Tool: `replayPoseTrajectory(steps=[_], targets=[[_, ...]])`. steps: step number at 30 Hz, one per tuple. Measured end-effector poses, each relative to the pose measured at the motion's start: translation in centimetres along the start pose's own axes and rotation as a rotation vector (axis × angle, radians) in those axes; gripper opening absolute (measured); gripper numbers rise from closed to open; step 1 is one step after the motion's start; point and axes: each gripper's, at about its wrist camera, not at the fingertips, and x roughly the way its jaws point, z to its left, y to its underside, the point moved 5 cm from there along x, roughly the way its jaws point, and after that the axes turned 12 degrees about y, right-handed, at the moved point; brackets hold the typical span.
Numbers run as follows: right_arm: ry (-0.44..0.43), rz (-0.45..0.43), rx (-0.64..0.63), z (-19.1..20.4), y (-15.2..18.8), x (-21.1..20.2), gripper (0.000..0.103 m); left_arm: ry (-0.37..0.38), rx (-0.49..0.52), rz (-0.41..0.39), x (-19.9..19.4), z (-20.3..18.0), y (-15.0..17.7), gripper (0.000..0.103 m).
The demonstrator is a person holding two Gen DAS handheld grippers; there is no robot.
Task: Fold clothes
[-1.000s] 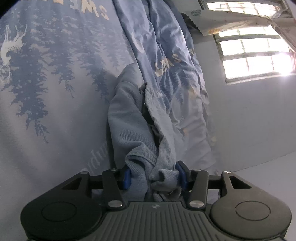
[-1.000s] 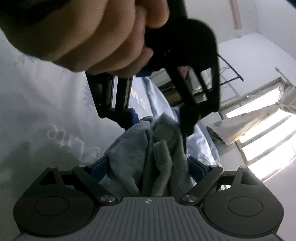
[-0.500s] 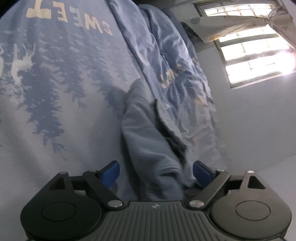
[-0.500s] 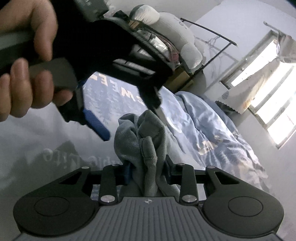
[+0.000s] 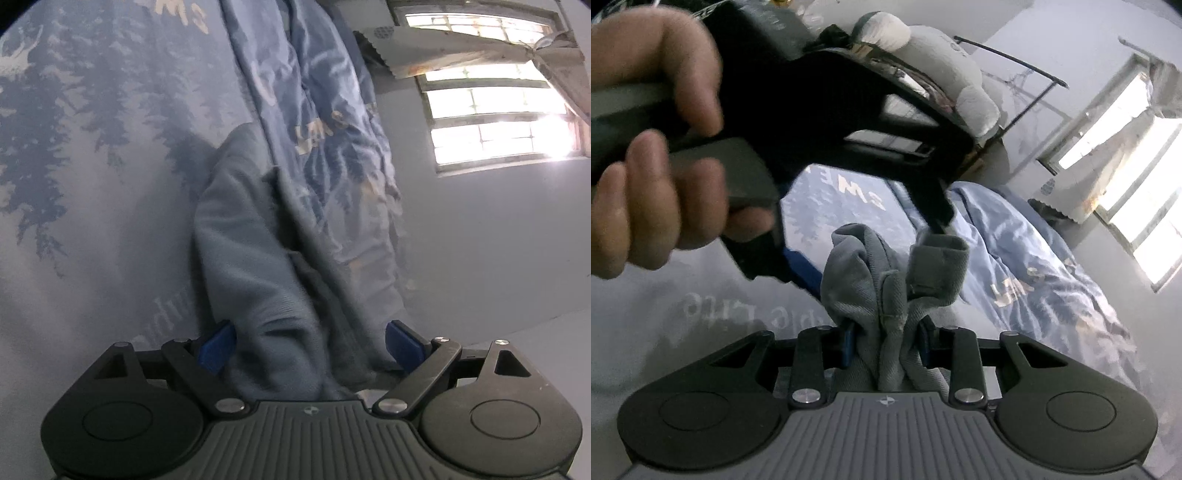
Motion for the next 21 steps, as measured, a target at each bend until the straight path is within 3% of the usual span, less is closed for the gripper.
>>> replayPoseTrajectory(steps=[6, 8, 18, 21], targets=[[-0.003, -0.006, -0.036, 0.5, 0.3, 0.1, 0.031, 0.01, 0.012, 0.014, -0.1, -0.2, 0.0, 0.089], [-0.005, -0.005, -0.05, 0.8, 0.3, 0.1, 0.031, -0.011, 0.029, 0.053, 0.5, 0.0, 0.5, 0.09], [-0.031, 0.013, -0.04, 1.3, 0.7, -0.3, 0.031, -0.059, 0.035, 0.077, 3.2, 1.0, 1.6, 0.096], [-0.024, 0.011, -0.035, 1.4, 1.0, -0.6, 0.031, -0.072, 0.043, 0.066, 3.4, 1.0, 1.5, 0.077]])
